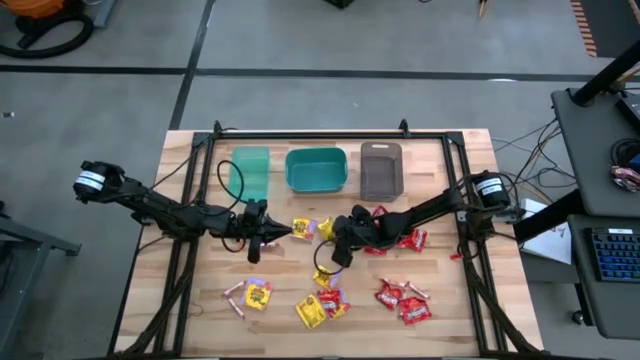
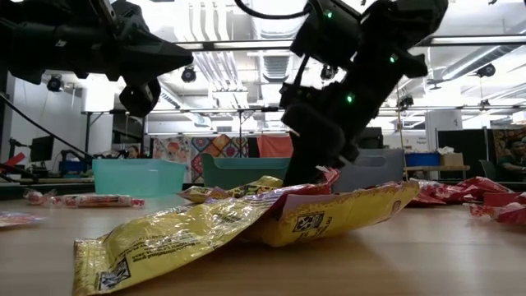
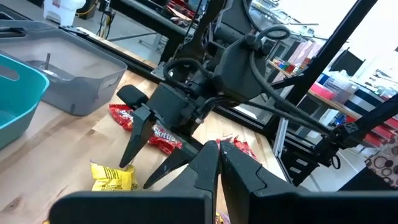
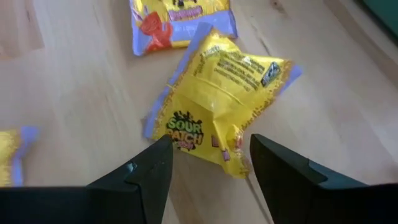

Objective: Sort candy
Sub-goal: Put the yellow candy into the green bin, then put the white candy into the blue bin

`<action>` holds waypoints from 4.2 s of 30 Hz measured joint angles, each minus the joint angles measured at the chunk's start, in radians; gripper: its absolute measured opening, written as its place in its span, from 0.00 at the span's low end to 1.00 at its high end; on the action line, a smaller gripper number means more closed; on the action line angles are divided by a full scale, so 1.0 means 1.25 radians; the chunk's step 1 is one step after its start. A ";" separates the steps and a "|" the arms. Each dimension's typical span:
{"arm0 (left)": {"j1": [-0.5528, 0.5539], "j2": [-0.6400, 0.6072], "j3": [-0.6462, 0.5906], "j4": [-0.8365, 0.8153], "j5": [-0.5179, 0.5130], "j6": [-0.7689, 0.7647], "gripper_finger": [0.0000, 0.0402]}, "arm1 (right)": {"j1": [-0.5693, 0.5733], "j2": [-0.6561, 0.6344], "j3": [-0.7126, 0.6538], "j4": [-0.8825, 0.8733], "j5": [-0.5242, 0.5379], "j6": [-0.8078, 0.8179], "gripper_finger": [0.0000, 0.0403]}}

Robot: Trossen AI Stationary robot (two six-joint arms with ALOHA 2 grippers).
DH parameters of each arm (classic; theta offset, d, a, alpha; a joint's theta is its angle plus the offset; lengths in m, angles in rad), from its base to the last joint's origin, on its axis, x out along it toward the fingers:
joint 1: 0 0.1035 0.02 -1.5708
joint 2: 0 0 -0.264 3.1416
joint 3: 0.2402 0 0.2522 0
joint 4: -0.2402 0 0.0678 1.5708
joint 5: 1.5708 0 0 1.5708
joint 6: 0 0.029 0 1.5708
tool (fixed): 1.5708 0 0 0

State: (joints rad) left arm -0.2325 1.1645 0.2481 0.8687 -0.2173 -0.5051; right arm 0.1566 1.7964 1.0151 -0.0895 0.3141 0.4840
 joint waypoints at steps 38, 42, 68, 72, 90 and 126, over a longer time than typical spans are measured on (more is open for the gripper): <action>0.000 -0.089 0.000 -0.046 0.043 -0.087 0.00 | -0.024 -0.047 0.089 -0.106 -0.026 -0.235 0.02; 0.000 -0.111 0.000 -0.068 0.043 -0.097 0.00 | -0.061 -0.071 0.140 -0.108 -0.024 -0.315 0.02; -0.002 -0.174 0.000 -0.298 0.137 -0.263 0.00 | -0.381 0.021 0.258 -0.101 -0.126 -0.396 0.02; -0.002 -0.174 0.000 -0.301 0.137 -0.290 0.00 | -0.382 0.022 0.258 -0.115 -0.126 -0.396 0.02; -0.002 -0.173 0.000 -0.302 0.141 -0.316 0.00 | -0.382 0.022 0.258 -0.110 -0.080 -0.403 0.26; -0.060 0.013 0.175 -0.930 0.200 -0.176 0.00 | -0.167 -0.216 0.245 -0.349 -0.083 -0.372 0.39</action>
State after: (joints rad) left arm -0.3076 1.1806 0.4672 -0.2939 0.0333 -0.7257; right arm -0.0520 1.5265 1.3212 -0.5262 0.2099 0.0193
